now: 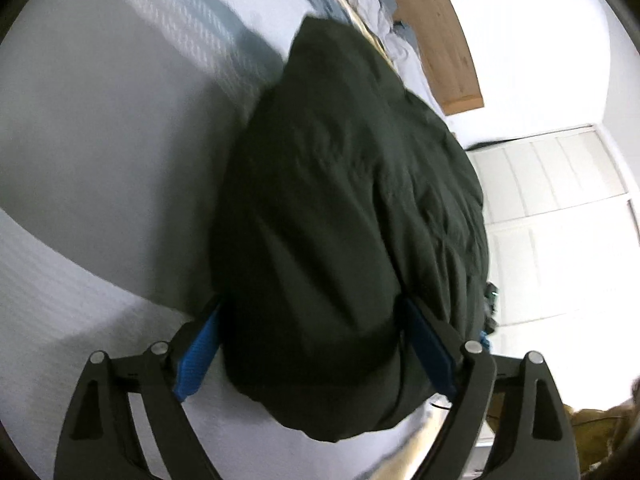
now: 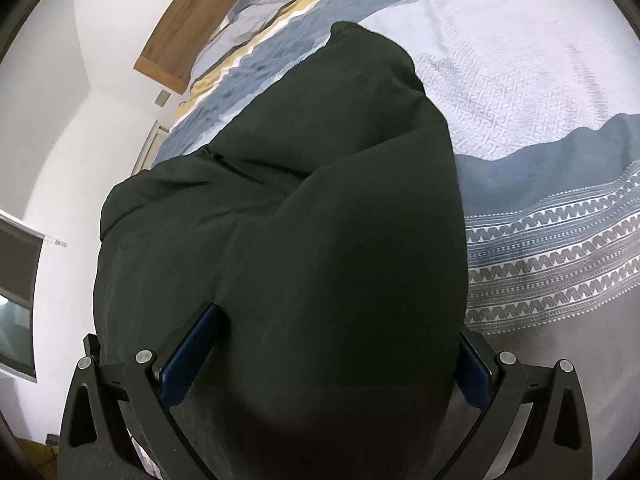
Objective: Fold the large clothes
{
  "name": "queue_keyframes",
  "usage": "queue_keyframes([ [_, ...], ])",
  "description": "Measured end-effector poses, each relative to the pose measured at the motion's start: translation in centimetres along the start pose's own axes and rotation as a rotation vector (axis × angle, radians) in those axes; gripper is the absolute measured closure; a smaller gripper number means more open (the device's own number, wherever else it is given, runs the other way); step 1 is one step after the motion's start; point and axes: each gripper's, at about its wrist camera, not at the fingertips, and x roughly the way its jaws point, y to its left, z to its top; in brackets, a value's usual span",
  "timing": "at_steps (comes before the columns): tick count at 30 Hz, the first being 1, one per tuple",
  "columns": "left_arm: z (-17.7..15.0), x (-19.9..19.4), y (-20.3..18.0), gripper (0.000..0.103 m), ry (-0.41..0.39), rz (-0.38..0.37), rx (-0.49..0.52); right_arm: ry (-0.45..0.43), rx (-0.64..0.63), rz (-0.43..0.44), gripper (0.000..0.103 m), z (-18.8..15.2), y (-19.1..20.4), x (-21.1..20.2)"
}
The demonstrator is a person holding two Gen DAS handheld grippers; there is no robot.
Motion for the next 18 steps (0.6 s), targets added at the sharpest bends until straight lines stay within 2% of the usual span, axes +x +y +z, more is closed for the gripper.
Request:
queue_keyframes([
  [2,0.0,0.7,0.5,0.002,0.012,-0.031,-0.014,0.016,0.009,0.022,0.001,0.1,-0.3,0.4],
  [4,0.1,1.2,0.8,0.0,0.013,-0.065,-0.027,0.044,0.03,0.05,0.001,0.3,-0.8,1.2],
  [7,0.5,2.7,0.7,0.0,0.056,-0.098,-0.02,0.071,0.058,0.095,0.001,0.7,-1.4,2.3],
  [11,0.9,4.7,0.2,0.0,0.124,-0.054,0.002,0.104,0.074,0.134,0.001,1.4,-2.0,3.8],
  [18,1.3,6.4,-0.3,0.0,0.152,-0.016,0.014,0.125,0.06,0.183,0.001,2.0,-1.5,6.2],
])
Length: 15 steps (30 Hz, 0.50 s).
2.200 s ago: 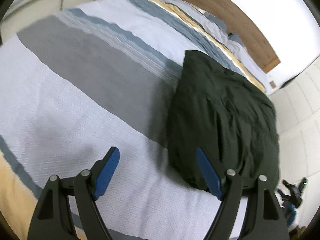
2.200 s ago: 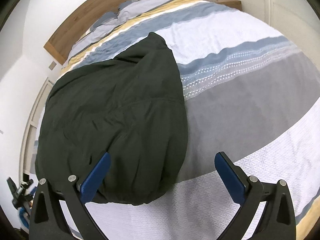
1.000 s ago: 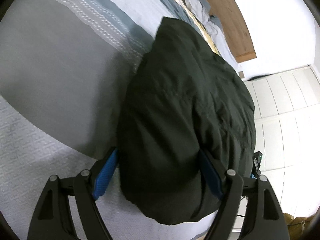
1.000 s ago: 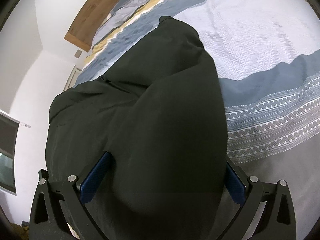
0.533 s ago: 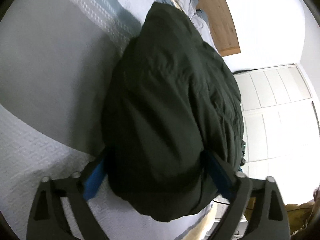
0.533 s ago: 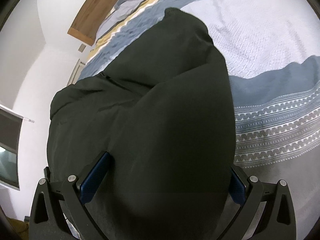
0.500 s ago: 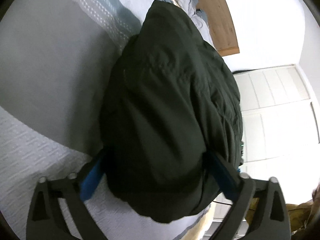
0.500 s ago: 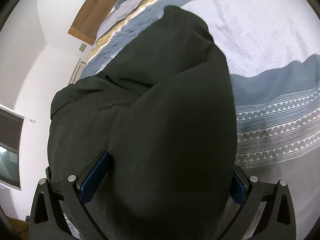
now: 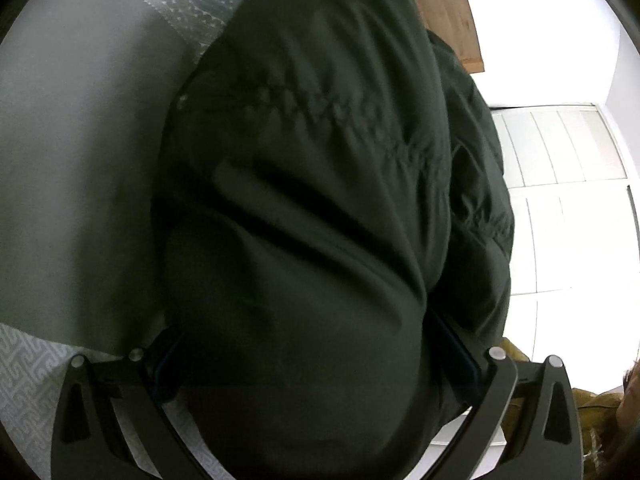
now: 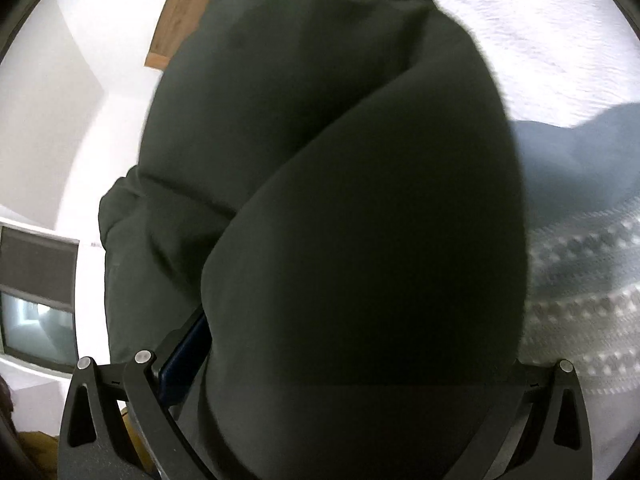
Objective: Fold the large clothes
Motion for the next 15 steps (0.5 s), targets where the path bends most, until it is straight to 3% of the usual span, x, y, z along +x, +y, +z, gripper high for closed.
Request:
queue_keyframes([
  [12,-1.7,1.5,-1.3,0.0,-0.116,0.079,-0.094,-0.033,-0.011,0.009,0.0,-1.4,0.9,1.1],
  [13,-2.0,1.7,-1.6,0.001,-0.127,0.084,-0.095,-0.033,-0.013,0.002,0.0,-1.4,1.0,1.2],
  [15,-2.6,1.4,-1.9,0.016,-0.142,0.067,-0.105,-0.035,-0.015,0.0,0.006,-1.6,1.2,1.0],
])
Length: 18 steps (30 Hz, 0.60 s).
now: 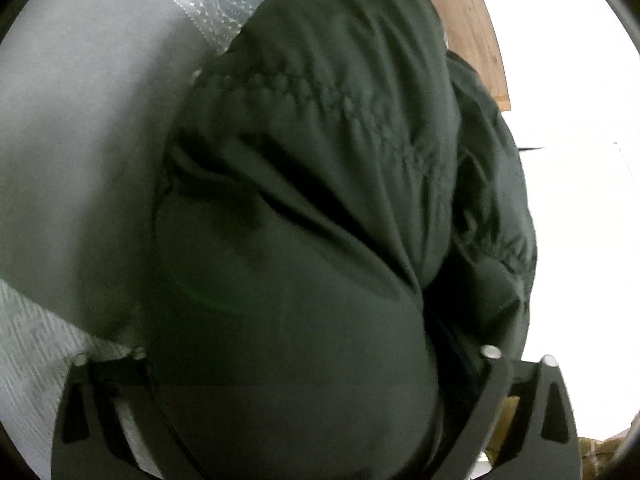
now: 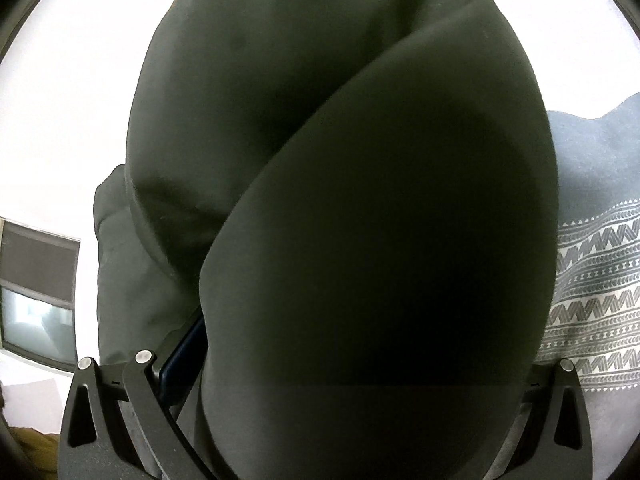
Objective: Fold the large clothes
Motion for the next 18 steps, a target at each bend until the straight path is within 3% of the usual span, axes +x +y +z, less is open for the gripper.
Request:
queue_keyframes([
  [2,-0.7,-0.3,-0.2,0.044,-0.019,-0.051,-0.024,-0.005,0.005,0.029,0.032,-0.4,0.3,-0.2],
  [5,-1.6,-0.7,-0.7,0.061,-0.046,-0.069,-0.021,-0.013,-0.006,0.051,0.056,-0.9,1.2,-0.4],
  [11,-2.5,-3.2,-2.0,0.074,-0.09,-0.088,-0.018,-0.049,-0.034,0.016,0.075,-1.8,3.6,-1.1],
  [18,-2.8,-6.8,-4.1,0.081,-0.13,-0.131,0.019,-0.108,-0.058,0.0,0.081,-3.2,6.6,-2.9],
])
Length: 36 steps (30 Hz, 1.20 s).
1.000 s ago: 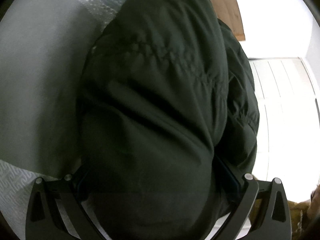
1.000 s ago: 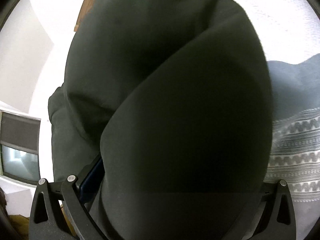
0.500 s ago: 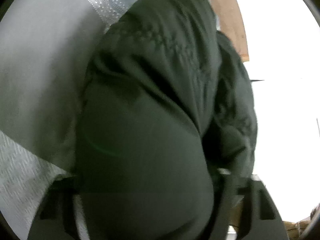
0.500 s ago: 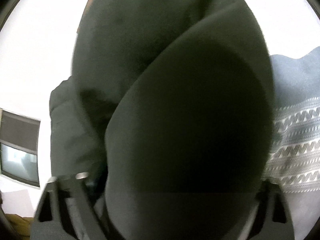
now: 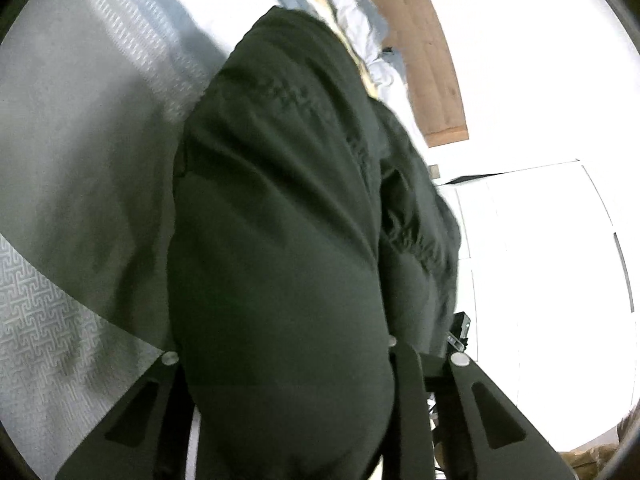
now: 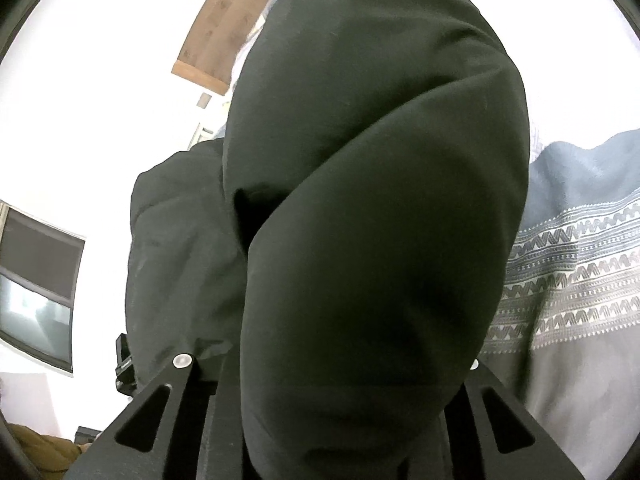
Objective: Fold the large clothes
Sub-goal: 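Lower the folded coat bundle back onto the bed with both tools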
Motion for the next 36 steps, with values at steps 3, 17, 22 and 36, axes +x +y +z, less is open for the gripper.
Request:
queue_keyframes([
  [3,1.5,-1.3,-0.9,0.083,-0.005,-0.012,0.026,-0.028,-0.016,0.002,0.082,-0.4,1.6,-0.9],
  [17,-0.1,-9.0,-6.8,0.085,-0.051,-0.049,0.149,-0.093,-0.118,0.061,0.084,-2.4,8.3,-6.9],
  [22,-1.8,-11.1,-7.5,0.085,-0.063,-0.039,0.151,-0.101,-0.116,0.095,0.084,-4.3,8.3,-8.7],
  [36,-5.1,-9.1,1.2,0.072,0.015,0.22,0.163,-0.059,0.057,-0.107,0.07,-8.9,-0.9,-5.5],
])
